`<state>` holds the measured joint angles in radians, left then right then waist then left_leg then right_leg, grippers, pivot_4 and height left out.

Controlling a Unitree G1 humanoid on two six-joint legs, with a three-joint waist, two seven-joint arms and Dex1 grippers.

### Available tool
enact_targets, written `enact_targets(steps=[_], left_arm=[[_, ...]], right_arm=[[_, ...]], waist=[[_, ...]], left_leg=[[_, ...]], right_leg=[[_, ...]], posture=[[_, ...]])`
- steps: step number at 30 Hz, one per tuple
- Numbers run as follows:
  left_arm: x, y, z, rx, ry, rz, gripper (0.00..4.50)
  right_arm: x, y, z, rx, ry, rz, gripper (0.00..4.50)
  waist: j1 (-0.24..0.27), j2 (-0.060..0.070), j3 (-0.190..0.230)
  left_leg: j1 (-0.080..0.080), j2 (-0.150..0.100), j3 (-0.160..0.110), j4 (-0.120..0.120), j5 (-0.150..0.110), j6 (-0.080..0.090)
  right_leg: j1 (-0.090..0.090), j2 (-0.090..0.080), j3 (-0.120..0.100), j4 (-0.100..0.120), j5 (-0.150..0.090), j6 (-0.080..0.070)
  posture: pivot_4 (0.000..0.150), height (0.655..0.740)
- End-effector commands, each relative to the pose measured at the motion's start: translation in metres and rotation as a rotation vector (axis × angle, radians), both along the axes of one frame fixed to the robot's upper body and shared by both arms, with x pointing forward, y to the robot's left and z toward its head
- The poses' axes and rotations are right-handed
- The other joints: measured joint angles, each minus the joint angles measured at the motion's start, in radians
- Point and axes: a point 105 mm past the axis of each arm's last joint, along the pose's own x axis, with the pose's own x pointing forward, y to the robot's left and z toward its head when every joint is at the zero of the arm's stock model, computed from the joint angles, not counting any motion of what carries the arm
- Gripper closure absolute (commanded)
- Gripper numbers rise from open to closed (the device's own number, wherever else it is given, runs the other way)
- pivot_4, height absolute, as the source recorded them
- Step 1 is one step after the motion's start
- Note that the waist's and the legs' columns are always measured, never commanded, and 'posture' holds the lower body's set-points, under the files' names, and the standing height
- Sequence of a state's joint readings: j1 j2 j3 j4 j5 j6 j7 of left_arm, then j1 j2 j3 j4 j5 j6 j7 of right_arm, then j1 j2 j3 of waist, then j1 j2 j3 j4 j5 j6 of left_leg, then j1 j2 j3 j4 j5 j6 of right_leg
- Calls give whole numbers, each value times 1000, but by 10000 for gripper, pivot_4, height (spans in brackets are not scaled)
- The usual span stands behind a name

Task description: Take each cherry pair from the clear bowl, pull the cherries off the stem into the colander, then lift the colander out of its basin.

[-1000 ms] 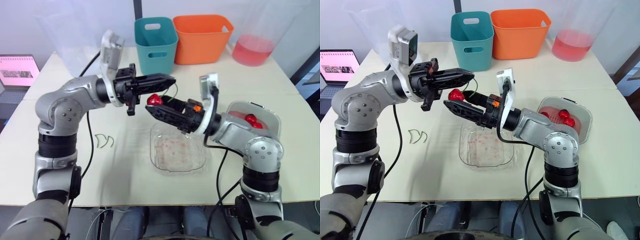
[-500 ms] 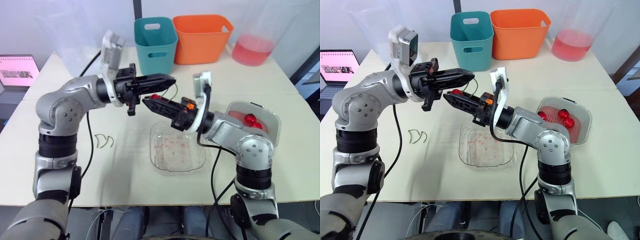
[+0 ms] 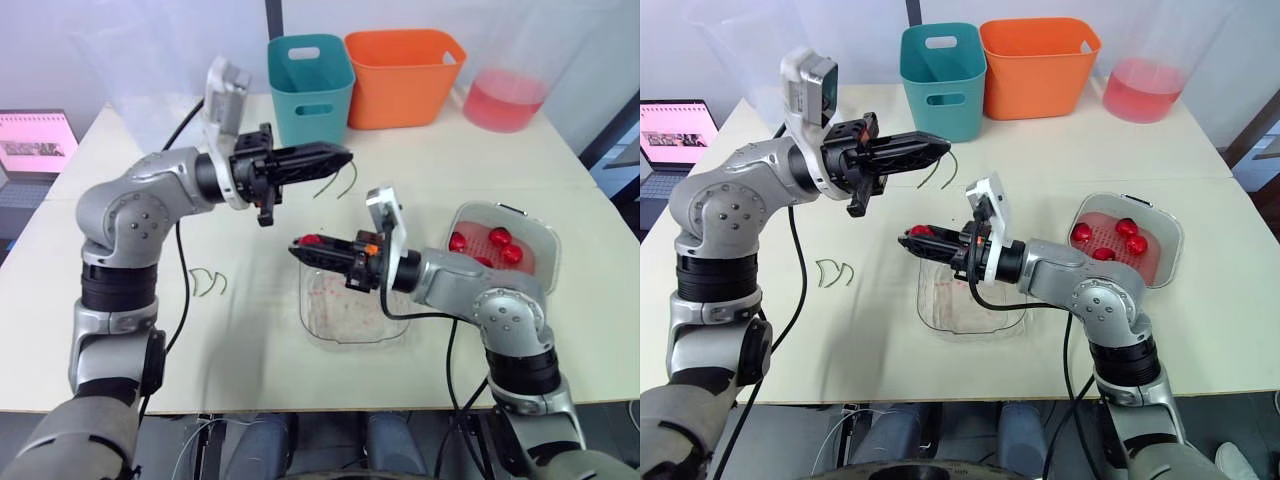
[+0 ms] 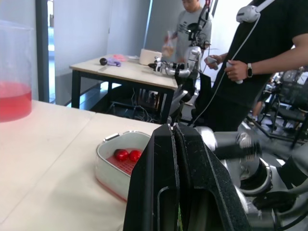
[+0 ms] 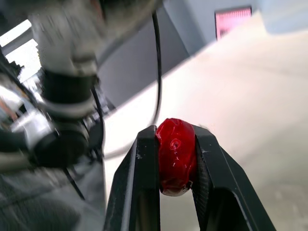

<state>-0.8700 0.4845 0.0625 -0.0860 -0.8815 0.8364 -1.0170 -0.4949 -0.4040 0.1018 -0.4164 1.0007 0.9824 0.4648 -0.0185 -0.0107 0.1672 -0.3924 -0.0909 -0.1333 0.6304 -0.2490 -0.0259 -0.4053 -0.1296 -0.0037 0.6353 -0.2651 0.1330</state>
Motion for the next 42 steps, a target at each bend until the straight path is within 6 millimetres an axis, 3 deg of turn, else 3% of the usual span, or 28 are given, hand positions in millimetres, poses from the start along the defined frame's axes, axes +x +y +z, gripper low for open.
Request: enact_targets(steps=[1, 3, 6, 8, 11, 12, 14, 17, 20, 22, 26, 29, 32, 34, 37, 39, 42], left_arm=[[-4, 2, 13, -31, -59, 4, 45000], [-4, 2, 10, -22, -59, 7, 45000], [-2, 5, 5, 3, -58, 24, 45000], [-1, 8, 0, 21, -56, 37, 45000], [-2, 13, -6, 34, -42, 48, 45000], [-1, 14, -9, 42, -37, 55, 45000], [0, 17, -13, 56, -32, 65, 45000], [3, 18, -18, 69, -28, 78, 45000], [7, 18, -21, 57, -15, 89, 45000], [9, 17, -23, 55, -9, 92, 45000], [10, 19, -24, 56, -5, 97, 45000], [14, 26, -26, 55, 15, 130, 45000], [16, 38, -27, 53, 29, 176, 45000], [18, 47, -26, 53, 36, 218, 45000], [22, 65, -29, 53, 68, 302, 45000], [24, 88, -43, 78, 142, 397, 45000], [19, 116, -65, 97, 257, 496, 45000]], right_arm=[[-6, -1, 9, -9, -83, 22, 39028], [-3, -11, 14, -7, -103, -3, 39028], [7, -44, 29, -8, -146, -109, 39028], [15, -77, 35, -65, -181, -214, 39028], [26, -144, 39, -208, -210, -419, 39028], [29, -171, 37, -269, -207, -498, 39028], [28, -203, 31, -379, -207, -580, 39028], [26, -233, 15, -514, -196, -630, 39028], [32, -245, 5, -556, -203, -677, 39028], [35, -245, -6, -556, -193, -686, 39028], [38, -245, -12, -556, -196, -701, 23172], [41, -248, -5, -543, -215, -720, 6865], [43, -248, 14, -494, -254, -738, 6865], [43, -236, 29, -431, -276, -703, 6865], [37, -192, 47, -332, -297, -540, 6865], [23, -137, 53, -261, -305, -323, 6865], [5, -79, 51, -239, -327, -99, 6865]], waist=[[1, 0, 0], [1, 0, 0], [4, 0, 0], [8, 0, 0], [12, -1, 0], [13, -1, 0], [10, -1, 0], [2, 0, 0], [-3, 1, 0], [0, 0, 0], [6, 0, 0], [8, 0, 0], [7, 0, 0], [3, 0, 0], [-3, 1, 0], [-7, 1, 0], [-17, 1, 0]], left_leg=[[0, 0, 0, 0, 0, 0], [0, 0, 0, 0, 0, 0], [0, 0, 0, 0, 0, 0], [0, 0, 0, 0, 0, 1], [0, -1, 0, 0, -1, 2], [0, -1, 0, 0, -2, 3], [0, -1, 2, 0, -2, 4], [0, 0, 3, 0, -3, 4], [1, 1, 5, 0, -3, 4], [2, 1, 5, 0, -2, 4], [1, 1, 4, 0, -1, 2], [1, 1, 4, 0, -1, 1], [1, 1, 4, 0, -1, 1], [1, 1, 3, 0, -1, 1], [1, 2, 3, 0, -1, 1], [1, 3, 2, 0, -1, 1], [1, 3, -2, -2, -1, 2]], right_leg=[[0, 0, 0, 0, 0, 0], [0, 0, 0, 0, 0, 0], [0, 0, 0, 0, 0, 0], [1, 0, 0, -1, 0, 0], [2, -1, 0, -2, 0, 0], [2, -1, -1, -3, 0, 0], [3, -1, 0, -3, 0, 0], [3, 1, 0, -3, 0, 0], [2, 2, 1, -2, 0, 0], [2, 2, 1, -1, 0, 0], [2, 1, 1, -2, 0, 0], [2, 0, 1, -2, 0, 0], [2, 0, 1, -2, 0, 0], [2, 1, 1, -2, 0, 0], [2, 1, 1, -2, 0, 0], [1, 2, 1, -2, 0, 0], [1, 3, 2, -2, 0, 0]], posture=[[1500, 7400], [1500, 7400], [1500, 7400], [1500, 7400], [1500, 7400], [1500, 7400], [1500, 7400], [1500, 7400], [1500, 7400], [1500, 7400], [1500, 7400], [1500, 7400], [1500, 7400], [1500, 7400], [1500, 7400], [1500, 7400], [1500, 7400]])
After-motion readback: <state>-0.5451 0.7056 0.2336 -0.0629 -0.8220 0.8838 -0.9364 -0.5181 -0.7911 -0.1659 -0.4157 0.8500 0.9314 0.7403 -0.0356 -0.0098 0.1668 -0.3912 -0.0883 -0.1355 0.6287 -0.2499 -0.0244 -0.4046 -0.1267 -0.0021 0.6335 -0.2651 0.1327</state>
